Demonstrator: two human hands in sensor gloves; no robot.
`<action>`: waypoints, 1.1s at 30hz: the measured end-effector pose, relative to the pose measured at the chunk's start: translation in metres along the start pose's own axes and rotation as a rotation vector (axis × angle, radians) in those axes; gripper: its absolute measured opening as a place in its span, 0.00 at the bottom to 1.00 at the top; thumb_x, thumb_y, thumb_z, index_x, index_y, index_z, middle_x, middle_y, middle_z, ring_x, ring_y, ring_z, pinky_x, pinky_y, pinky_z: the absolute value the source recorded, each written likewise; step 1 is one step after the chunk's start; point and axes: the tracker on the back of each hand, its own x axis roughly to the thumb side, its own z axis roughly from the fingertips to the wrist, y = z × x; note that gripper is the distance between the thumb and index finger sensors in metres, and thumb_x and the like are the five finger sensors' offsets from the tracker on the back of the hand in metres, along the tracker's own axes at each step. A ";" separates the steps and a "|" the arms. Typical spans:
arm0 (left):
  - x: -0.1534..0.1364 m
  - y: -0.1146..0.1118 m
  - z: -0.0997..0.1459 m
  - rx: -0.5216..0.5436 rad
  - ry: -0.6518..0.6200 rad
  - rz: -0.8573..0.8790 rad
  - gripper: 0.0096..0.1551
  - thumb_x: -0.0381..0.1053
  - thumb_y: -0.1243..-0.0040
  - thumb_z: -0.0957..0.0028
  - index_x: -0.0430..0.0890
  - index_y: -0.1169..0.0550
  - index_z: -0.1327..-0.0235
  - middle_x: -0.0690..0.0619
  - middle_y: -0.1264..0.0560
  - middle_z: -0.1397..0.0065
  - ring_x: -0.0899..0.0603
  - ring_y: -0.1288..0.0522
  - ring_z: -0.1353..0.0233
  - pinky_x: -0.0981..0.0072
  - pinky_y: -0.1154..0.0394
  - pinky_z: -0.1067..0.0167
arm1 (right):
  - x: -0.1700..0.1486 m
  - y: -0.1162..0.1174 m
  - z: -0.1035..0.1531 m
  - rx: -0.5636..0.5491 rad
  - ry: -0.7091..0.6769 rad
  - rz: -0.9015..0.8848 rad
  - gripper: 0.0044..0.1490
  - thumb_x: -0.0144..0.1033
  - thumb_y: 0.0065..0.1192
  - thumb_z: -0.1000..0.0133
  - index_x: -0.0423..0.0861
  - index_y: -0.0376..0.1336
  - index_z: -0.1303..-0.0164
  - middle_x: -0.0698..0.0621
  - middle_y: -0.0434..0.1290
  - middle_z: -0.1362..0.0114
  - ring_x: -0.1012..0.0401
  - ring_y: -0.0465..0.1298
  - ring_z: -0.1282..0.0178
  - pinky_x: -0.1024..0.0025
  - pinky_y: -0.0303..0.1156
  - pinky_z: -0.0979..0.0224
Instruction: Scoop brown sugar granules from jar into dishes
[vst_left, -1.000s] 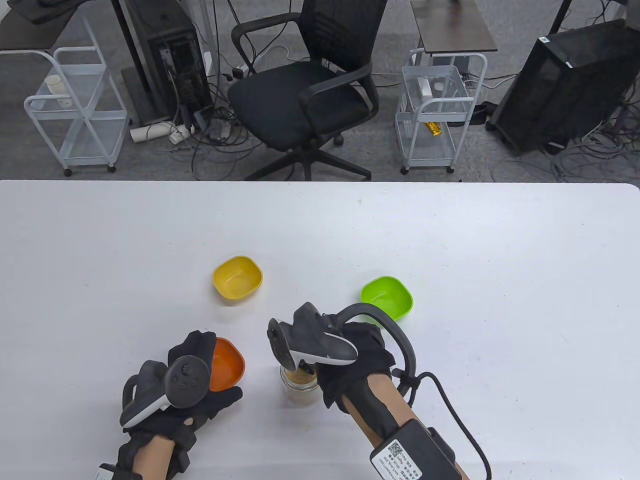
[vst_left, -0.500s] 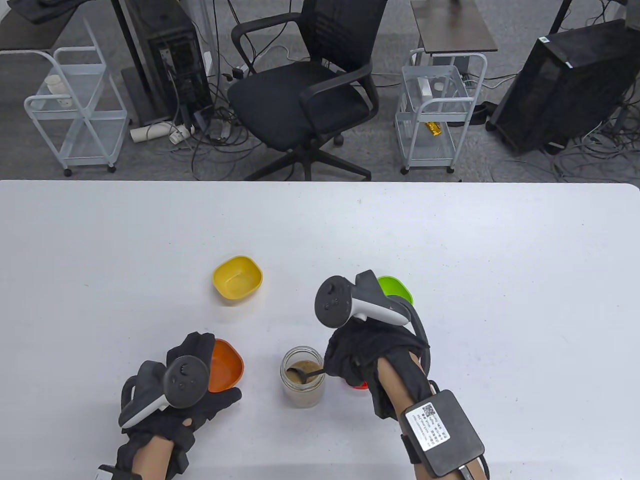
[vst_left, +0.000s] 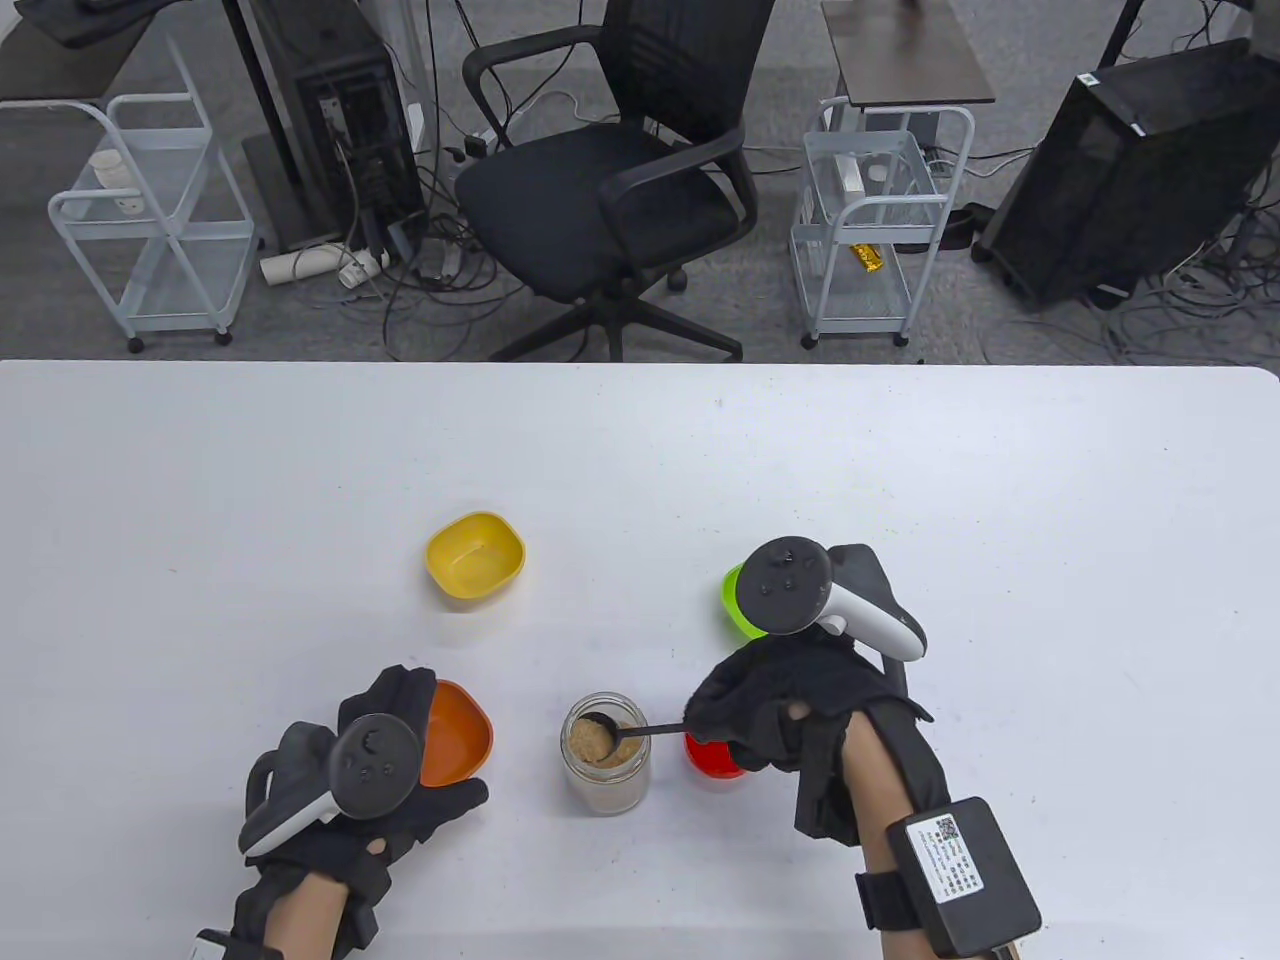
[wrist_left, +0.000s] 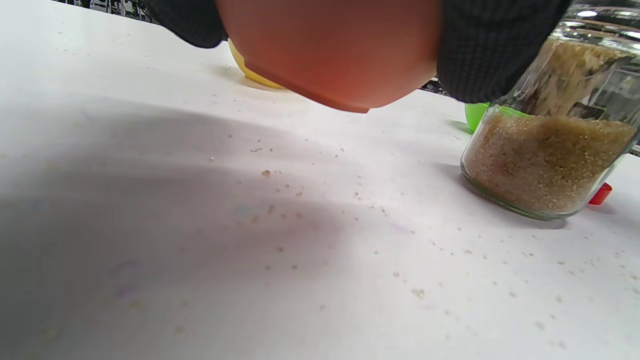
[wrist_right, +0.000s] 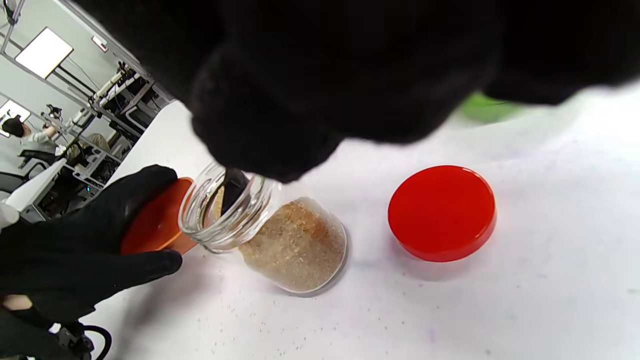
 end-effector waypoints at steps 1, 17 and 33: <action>0.000 0.000 0.000 -0.001 -0.002 0.002 0.71 0.73 0.34 0.45 0.31 0.53 0.13 0.28 0.53 0.11 0.23 0.45 0.18 0.38 0.35 0.21 | -0.003 -0.001 0.002 -0.005 -0.003 -0.013 0.23 0.45 0.68 0.42 0.48 0.77 0.42 0.59 0.87 0.70 0.63 0.83 0.82 0.63 0.85 0.65; 0.001 -0.002 -0.002 -0.015 -0.019 0.015 0.71 0.73 0.34 0.45 0.31 0.53 0.13 0.28 0.53 0.11 0.23 0.45 0.17 0.39 0.35 0.21 | -0.012 -0.010 0.017 -0.054 -0.045 -0.097 0.23 0.45 0.68 0.41 0.48 0.77 0.41 0.58 0.87 0.69 0.63 0.83 0.82 0.62 0.84 0.65; 0.000 -0.002 -0.003 -0.024 -0.019 0.032 0.71 0.73 0.34 0.45 0.31 0.53 0.13 0.28 0.53 0.11 0.23 0.44 0.18 0.39 0.35 0.21 | 0.040 0.012 -0.017 -0.104 -0.113 -0.071 0.23 0.46 0.67 0.41 0.50 0.75 0.39 0.59 0.87 0.67 0.63 0.83 0.79 0.63 0.84 0.63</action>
